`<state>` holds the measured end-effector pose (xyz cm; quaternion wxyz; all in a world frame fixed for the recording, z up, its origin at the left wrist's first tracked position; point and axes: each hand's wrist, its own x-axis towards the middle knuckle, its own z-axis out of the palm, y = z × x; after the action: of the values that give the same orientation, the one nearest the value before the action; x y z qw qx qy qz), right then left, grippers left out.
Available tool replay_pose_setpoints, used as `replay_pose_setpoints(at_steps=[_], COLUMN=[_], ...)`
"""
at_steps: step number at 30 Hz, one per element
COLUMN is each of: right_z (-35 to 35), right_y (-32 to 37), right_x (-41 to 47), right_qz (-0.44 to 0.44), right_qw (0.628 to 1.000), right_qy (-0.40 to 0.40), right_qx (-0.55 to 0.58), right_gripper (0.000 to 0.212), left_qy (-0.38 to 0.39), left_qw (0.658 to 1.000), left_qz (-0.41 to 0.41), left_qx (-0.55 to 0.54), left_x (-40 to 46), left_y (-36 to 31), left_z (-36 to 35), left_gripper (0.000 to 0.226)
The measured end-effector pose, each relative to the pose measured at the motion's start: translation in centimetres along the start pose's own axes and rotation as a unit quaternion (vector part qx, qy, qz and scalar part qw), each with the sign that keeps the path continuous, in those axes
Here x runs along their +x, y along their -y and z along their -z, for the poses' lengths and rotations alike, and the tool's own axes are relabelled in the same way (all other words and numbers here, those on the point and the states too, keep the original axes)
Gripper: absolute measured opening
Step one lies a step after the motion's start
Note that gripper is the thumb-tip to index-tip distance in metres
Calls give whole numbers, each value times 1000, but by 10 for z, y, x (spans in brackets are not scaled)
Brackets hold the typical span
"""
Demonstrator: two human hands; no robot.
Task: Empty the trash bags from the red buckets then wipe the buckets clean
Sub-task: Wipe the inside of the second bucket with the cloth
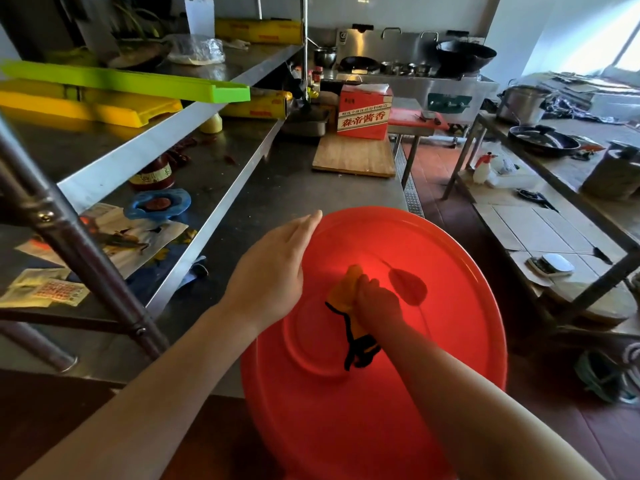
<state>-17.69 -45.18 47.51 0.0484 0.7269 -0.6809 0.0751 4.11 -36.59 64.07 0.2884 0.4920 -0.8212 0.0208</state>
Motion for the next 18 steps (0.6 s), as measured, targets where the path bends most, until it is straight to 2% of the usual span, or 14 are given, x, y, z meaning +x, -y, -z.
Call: replay_pose_setpoints(at_steps=[2, 3, 5, 6, 8, 10, 15, 18], right_z=[5, 16, 23, 14, 6, -4, -24, -26], right_y=[12, 22, 22, 22, 23, 27, 38, 39], right_x=[0, -6, -11, -7, -1, 4, 5, 7], right_qz=[22, -15, -17, -1, -8, -25, -13, -11], right_qw=[997, 996, 998, 998, 993, 992, 995, 994], right_qy=[57, 80, 61, 64, 106, 92, 99, 109], right_qx=[38, 44, 4, -9, 43, 76, 22, 29], right_gripper=[29, 35, 43, 45, 45, 41, 40, 43], left_qy=[2, 5, 2, -1, -5, -5, -7, -2], left_qw=[1000, 1000, 1000, 1000, 1000, 999, 998, 998], left_qz=[-11, -10, -1, 5, 10, 5, 11, 12], left_qx=[1, 0, -7, -13, -27, -38, -55, -59], left_x=[-2, -2, -3, -4, -5, -5, -1, 3], left_y=[0, 1, 2, 3, 2, -1, -4, -3], left_z=[0, 1, 2, 2, 2, 2, 0, 1], left_gripper=[72, 73, 74, 74, 74, 73, 72, 73])
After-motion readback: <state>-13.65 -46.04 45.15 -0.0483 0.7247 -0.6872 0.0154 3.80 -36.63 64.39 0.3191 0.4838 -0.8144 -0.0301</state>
